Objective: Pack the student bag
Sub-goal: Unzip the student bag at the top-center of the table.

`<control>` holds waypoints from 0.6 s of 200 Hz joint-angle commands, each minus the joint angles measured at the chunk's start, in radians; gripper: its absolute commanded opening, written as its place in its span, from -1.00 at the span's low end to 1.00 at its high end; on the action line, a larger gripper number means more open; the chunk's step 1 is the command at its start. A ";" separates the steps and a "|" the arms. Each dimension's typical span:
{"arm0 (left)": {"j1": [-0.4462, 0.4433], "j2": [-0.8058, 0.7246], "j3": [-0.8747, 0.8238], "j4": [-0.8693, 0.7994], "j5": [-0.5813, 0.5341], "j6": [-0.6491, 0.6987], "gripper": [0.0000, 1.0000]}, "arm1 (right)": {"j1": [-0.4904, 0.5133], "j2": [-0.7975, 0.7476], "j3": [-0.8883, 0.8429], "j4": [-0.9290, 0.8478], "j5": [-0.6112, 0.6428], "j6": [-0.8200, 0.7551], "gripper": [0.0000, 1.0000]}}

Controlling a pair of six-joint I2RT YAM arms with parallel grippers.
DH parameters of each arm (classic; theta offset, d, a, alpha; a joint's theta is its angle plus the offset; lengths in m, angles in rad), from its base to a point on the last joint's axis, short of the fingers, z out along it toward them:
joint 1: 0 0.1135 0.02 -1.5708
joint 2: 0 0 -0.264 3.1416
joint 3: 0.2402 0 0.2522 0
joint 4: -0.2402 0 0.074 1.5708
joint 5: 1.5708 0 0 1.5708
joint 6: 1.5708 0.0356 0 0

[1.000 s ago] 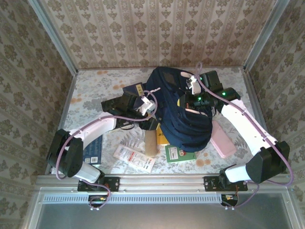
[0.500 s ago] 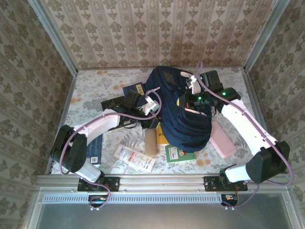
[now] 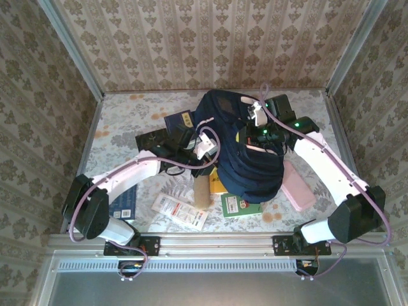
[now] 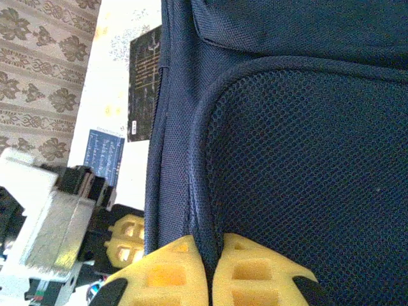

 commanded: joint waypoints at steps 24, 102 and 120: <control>-0.076 -0.050 0.013 -0.064 -0.039 0.032 -1.00 | 0.037 0.032 0.044 0.055 0.090 0.037 -1.00; -0.203 -0.010 0.051 -0.047 -0.109 -0.037 -0.92 | 0.070 0.038 0.023 0.111 0.159 0.123 -1.00; -0.243 0.014 0.070 -0.040 -0.120 -0.050 -0.90 | 0.077 0.043 0.018 0.123 0.165 0.145 -1.00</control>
